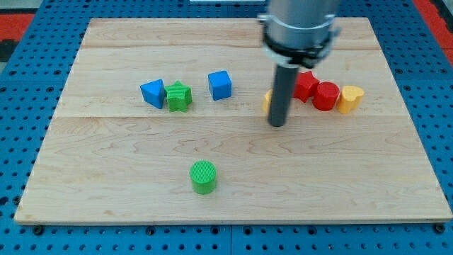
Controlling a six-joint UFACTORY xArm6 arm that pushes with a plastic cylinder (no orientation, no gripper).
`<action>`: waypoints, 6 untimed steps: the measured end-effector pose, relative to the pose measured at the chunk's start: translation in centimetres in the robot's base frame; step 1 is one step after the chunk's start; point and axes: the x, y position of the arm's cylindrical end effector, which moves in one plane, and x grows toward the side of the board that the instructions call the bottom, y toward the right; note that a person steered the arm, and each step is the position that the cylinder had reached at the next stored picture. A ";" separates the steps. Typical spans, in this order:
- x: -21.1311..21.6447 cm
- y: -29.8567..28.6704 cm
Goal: Slide both the yellow and red blocks towards the center of the board
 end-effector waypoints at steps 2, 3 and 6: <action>0.1 1.5; 3.0 8.4; -4.1 15.0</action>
